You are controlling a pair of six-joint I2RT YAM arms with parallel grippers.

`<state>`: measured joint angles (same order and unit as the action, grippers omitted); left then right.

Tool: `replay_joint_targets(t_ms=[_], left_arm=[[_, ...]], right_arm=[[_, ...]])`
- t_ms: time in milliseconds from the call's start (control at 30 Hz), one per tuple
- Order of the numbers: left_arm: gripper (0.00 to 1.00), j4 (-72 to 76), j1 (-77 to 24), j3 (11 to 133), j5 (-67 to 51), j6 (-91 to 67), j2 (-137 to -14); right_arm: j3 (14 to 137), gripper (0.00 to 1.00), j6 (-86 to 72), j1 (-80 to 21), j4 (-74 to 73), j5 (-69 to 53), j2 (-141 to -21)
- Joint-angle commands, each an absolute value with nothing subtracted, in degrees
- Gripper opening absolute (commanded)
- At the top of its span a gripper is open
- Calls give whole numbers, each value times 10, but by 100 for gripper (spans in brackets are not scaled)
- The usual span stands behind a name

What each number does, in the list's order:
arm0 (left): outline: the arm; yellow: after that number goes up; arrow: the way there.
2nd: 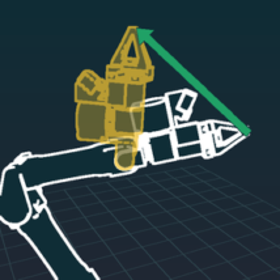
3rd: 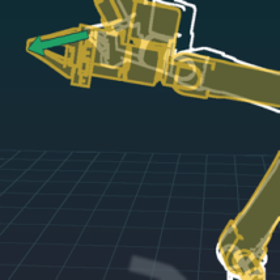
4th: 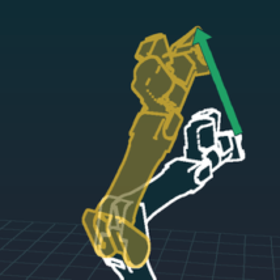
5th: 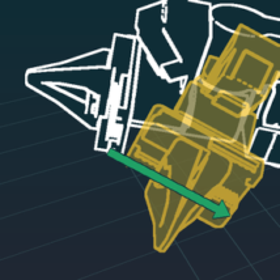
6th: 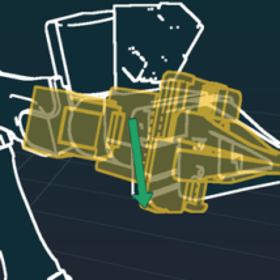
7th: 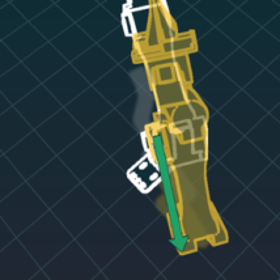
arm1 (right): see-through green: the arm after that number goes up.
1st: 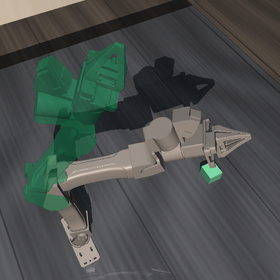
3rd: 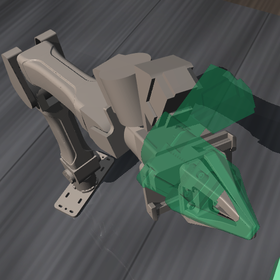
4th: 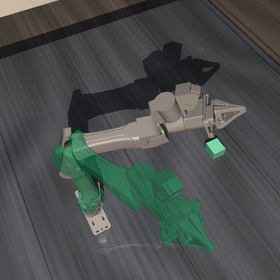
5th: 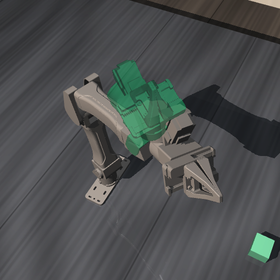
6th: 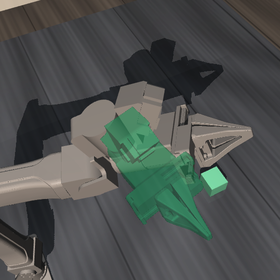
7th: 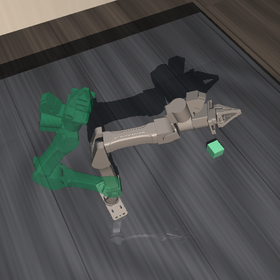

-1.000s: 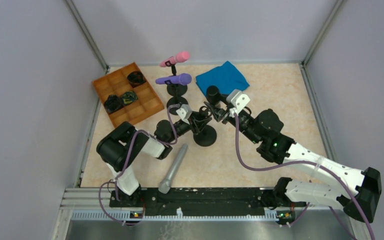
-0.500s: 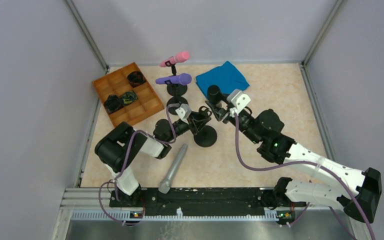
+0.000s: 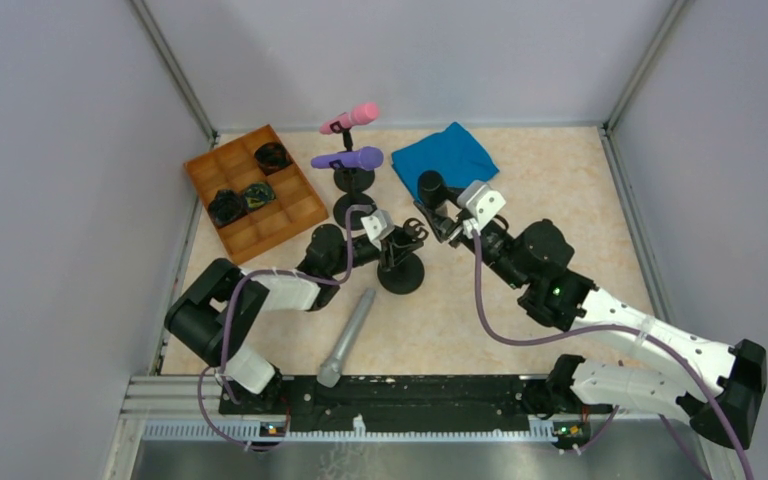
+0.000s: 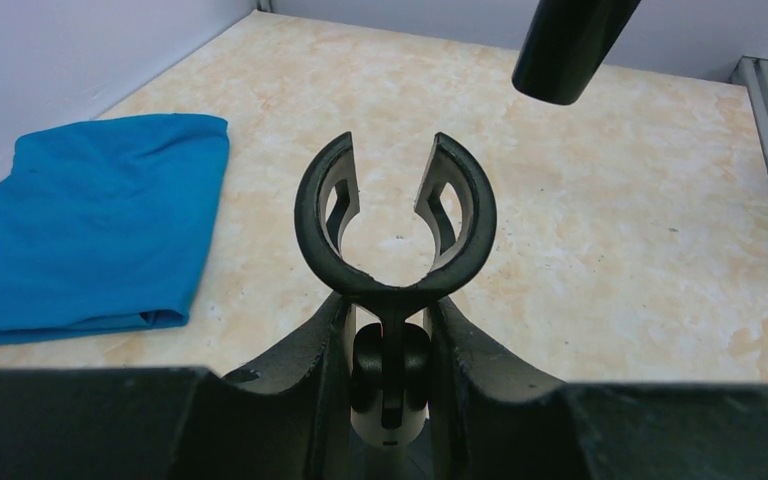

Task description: Attach the microphones to the stand

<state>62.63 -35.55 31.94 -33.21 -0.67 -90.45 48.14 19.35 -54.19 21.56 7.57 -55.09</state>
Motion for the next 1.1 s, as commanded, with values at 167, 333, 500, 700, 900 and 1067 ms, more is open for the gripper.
replay_joint_targets(t_ms=[167, 333, 500, 700, 900, 1067], left_arm=[[0, 652, -354, 345, -380, -6, -901], [0, 670, -356, 351, -396, -31, -918], [0, 684, -356, 364, -412, -44, -937], [0, 698, -357, 367, -420, -49, -950], [0, 704, -358, 368, -429, -53, -953], [0, 708, -360, 370, -436, -55, -956]], right_arm=[[492, 0, 182, -539, 307, 2, -543], [499, 0, 185, -539, 333, -15, -574], [535, 0, 185, -539, 308, -35, -604], [551, 0, 194, -539, 279, -35, -620], [551, 0, 201, -539, 261, -11, -627], [547, 0, 207, -538, 265, -3, -642]])
